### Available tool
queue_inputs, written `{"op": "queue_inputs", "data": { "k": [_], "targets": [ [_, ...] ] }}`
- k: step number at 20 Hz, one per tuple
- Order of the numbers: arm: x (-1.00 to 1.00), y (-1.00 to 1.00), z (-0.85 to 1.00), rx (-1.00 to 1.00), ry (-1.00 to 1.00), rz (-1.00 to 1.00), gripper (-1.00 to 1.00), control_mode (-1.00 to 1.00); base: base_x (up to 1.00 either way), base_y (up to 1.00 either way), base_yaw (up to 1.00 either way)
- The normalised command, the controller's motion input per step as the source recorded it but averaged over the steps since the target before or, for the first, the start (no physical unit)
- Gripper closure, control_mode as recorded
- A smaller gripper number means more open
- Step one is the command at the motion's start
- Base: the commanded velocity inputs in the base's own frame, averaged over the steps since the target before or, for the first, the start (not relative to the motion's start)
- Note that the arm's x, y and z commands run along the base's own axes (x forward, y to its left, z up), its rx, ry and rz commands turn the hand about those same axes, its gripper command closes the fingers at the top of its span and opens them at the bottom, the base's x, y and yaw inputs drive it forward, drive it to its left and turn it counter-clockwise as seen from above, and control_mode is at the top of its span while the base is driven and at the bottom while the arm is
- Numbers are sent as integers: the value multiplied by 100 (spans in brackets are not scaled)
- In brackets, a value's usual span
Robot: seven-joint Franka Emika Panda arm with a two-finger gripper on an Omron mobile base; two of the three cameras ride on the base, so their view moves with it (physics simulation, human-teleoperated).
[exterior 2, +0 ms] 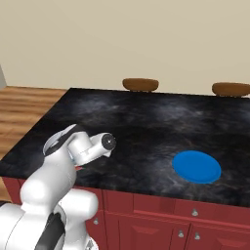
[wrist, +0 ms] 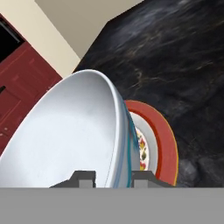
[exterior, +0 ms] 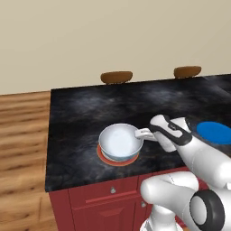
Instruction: Move the bowls from the cabinet to the plates on the dining table.
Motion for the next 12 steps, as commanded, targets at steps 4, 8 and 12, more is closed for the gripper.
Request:
{"op": "queue_inputs", "data": {
  "k": [4, 8, 12],
  "targets": [
    [0, 0, -2, 0, 0, 0, 100, -100, 0, 0, 0],
    [0, 0, 0, 0, 0, 0, -100, -100, 0, 0, 0],
    [5, 0, 16, 0, 2, -2, -100, -100, 0, 0, 0]
  ]
}}
